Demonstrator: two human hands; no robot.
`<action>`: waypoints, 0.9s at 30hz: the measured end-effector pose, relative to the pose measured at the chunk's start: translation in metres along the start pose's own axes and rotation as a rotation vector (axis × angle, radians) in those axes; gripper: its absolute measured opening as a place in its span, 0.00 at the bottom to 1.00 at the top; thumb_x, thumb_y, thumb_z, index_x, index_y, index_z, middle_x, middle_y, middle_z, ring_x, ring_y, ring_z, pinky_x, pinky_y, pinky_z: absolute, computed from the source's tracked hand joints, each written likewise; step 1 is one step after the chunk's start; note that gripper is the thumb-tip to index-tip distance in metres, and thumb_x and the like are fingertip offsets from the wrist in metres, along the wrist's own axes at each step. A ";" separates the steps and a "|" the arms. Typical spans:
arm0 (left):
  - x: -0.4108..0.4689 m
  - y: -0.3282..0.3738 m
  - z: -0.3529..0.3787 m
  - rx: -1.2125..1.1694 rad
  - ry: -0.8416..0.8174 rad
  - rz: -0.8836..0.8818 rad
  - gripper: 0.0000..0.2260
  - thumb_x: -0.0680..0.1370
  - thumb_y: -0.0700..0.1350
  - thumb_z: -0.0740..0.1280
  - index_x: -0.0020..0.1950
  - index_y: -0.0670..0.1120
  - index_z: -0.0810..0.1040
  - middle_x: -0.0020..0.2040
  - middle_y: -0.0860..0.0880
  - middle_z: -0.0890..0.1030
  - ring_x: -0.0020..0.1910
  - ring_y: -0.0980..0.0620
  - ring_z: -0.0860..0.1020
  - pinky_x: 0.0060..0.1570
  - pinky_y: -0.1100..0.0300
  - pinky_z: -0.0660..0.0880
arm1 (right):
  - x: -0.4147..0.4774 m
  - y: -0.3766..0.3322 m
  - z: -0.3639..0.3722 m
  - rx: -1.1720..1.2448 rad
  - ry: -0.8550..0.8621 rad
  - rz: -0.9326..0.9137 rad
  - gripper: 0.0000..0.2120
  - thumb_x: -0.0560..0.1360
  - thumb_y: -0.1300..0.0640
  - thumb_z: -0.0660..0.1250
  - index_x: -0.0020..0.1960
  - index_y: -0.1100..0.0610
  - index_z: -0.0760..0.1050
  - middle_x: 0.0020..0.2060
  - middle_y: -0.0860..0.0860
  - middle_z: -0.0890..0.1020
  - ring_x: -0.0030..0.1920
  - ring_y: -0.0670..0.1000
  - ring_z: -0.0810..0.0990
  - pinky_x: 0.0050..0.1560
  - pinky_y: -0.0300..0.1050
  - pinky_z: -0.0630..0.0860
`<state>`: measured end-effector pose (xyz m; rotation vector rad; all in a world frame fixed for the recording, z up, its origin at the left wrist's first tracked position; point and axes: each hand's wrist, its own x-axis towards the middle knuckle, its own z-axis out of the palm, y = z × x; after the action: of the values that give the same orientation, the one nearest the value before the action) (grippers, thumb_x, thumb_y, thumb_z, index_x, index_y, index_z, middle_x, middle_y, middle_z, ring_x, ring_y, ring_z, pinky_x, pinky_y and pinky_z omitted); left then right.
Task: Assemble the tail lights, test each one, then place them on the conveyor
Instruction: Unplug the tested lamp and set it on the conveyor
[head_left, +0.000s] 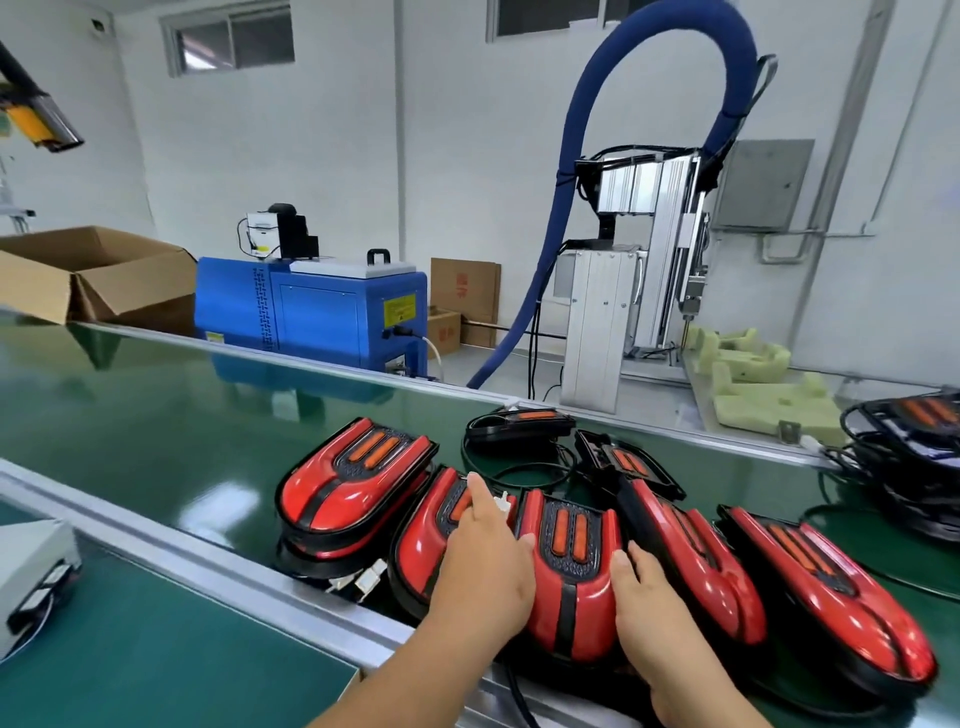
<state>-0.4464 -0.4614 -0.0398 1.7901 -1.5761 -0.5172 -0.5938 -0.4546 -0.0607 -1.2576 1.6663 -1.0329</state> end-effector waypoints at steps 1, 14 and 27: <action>-0.001 0.000 0.001 0.011 -0.018 0.010 0.40 0.80 0.53 0.61 0.77 0.47 0.33 0.73 0.45 0.67 0.70 0.47 0.67 0.66 0.54 0.68 | 0.000 0.001 0.001 -0.010 0.011 -0.004 0.25 0.83 0.46 0.51 0.79 0.50 0.56 0.75 0.54 0.65 0.73 0.56 0.65 0.71 0.51 0.62; 0.004 0.002 0.016 0.278 -0.060 0.052 0.34 0.82 0.54 0.53 0.78 0.43 0.34 0.69 0.48 0.72 0.67 0.45 0.63 0.66 0.50 0.65 | 0.011 0.004 0.010 -0.159 0.156 0.026 0.23 0.83 0.51 0.52 0.75 0.59 0.65 0.72 0.56 0.70 0.71 0.57 0.67 0.70 0.52 0.64; 0.004 -0.004 -0.008 0.301 0.013 -0.096 0.36 0.81 0.59 0.51 0.78 0.39 0.39 0.78 0.47 0.58 0.72 0.44 0.59 0.71 0.48 0.56 | -0.033 -0.005 0.000 -0.351 0.128 -0.058 0.28 0.82 0.45 0.52 0.77 0.60 0.60 0.77 0.54 0.62 0.76 0.54 0.60 0.73 0.47 0.55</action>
<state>-0.4375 -0.4636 -0.0368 2.0965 -1.6328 -0.3234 -0.5855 -0.4229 -0.0522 -1.4971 1.9824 -0.8945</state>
